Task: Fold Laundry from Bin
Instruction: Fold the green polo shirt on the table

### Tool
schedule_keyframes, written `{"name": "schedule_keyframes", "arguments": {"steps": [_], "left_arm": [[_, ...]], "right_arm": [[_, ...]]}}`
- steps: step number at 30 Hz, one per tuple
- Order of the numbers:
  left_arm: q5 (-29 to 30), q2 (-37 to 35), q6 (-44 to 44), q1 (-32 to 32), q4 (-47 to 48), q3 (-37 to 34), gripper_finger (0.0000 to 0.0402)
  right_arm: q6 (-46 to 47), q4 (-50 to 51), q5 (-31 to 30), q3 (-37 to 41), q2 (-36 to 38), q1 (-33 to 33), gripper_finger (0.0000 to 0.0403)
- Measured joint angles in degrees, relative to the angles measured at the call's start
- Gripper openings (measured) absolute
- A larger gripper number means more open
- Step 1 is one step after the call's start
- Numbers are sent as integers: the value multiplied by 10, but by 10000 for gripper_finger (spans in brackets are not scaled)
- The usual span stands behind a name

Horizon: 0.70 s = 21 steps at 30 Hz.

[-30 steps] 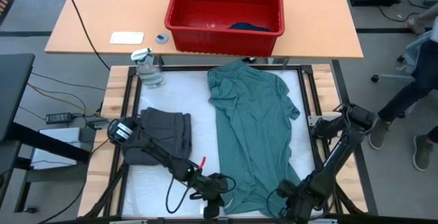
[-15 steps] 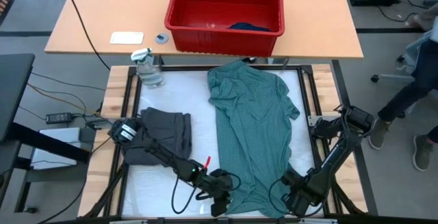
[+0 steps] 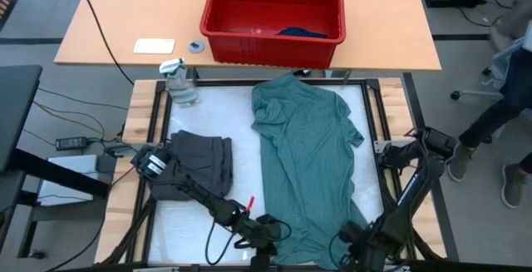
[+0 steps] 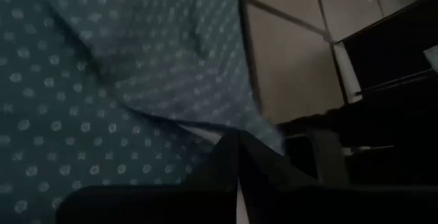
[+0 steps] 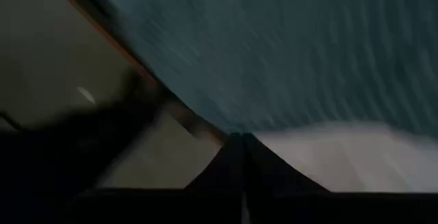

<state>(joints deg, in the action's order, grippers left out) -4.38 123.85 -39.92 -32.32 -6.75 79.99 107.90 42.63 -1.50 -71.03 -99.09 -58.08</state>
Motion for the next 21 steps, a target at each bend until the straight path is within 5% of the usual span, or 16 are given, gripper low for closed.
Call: {"name": "schedule_keyframes", "arguments": {"steps": [4, 13, 21], "left_arm": [[0, 1, -9, 0, -1, -1, 12], [0, 1, -34, 0, -3, -1, 13], [0, 1, -35, -1, -4, -1, 4]], "right_arm": [[-107, -49, -114, -5, -10, 35, 55], [-319, -130, -130, -4, -67, 140, 146], [-379, -160, -100, -1, -90, 172, 135]]}}
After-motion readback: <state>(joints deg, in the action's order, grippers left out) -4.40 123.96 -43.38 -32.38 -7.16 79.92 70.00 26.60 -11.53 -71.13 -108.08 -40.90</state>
